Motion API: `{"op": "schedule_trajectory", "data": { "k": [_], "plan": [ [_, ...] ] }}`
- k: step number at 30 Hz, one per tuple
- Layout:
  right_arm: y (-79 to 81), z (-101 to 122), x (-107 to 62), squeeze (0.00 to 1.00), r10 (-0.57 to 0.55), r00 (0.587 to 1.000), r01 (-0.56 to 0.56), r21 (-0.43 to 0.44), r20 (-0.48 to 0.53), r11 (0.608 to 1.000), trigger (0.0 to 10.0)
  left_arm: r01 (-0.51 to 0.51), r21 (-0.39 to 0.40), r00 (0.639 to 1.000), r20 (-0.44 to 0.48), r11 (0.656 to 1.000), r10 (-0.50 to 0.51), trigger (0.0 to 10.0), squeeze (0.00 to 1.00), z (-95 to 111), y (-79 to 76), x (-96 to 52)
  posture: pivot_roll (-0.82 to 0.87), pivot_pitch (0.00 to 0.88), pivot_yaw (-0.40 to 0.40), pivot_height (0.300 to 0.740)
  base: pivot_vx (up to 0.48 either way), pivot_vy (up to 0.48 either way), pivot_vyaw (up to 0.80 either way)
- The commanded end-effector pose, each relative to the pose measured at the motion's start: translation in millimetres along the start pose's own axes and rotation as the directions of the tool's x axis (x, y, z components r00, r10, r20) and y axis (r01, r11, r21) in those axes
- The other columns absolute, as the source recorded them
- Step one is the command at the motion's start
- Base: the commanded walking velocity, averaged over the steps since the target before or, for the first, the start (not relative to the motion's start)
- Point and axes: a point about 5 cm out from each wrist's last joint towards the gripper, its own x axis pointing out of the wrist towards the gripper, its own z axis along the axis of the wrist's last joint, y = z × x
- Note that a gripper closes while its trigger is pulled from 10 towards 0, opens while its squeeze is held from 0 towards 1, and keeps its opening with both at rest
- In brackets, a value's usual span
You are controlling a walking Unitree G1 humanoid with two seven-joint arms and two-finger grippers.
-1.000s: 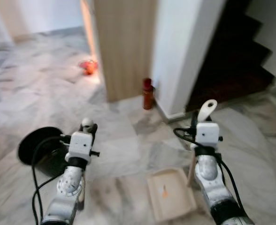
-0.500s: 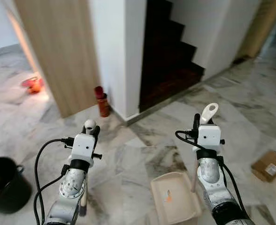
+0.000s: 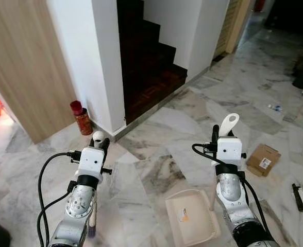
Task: Sweep floor
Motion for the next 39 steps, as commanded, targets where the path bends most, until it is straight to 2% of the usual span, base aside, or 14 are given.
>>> {"op": "schedule_trajectory", "data": {
  "k": [1, 28, 38, 39],
  "plan": [
    [-3.1, 6.7, 4.5, 0.00, -0.001, 0.999, 0.002, -0.005, 0.037, 1.000, 10.0, -0.003, 0.008, 0.999, 0.048, 1.000, 0.003, 10.0, 0.00, 6.9, -0.4, 4.3, 0.07, 0.000, -0.002, 0.740, 0.000, 0.000, -0.80],
    [-1.0, 7.4, 5.2, 0.00, -0.001, 0.999, 0.001, -0.001, 0.033, 1.000, 10.0, -0.007, 0.002, 0.999, 0.050, 1.000, 0.007, 10.0, 0.00, 6.5, 1.0, 3.8, 0.09, 0.003, -0.004, 0.740, 0.000, 0.000, -0.80],
    [-2.5, 4.1, 2.9, 0.00, -0.003, 1.000, 0.003, -0.009, 0.021, 1.000, 10.0, -0.002, -0.020, 0.999, 0.046, 1.000, 0.002, 10.0, 0.00, 6.3, -0.6, 4.3, 0.08, 0.002, -0.007, 0.740, 0.000, 0.000, -0.80],
    [-2.4, 4.8, 2.7, 0.00, 0.003, 0.999, -0.003, -0.015, 0.032, 1.000, 10.0, -0.012, -0.043, 0.999, 0.036, 0.999, 0.014, 10.0, 0.00, 5.2, -0.5, 4.2, 0.08, 0.001, -0.008, 0.740, 0.000, 0.000, 0.00]
  ]
}}
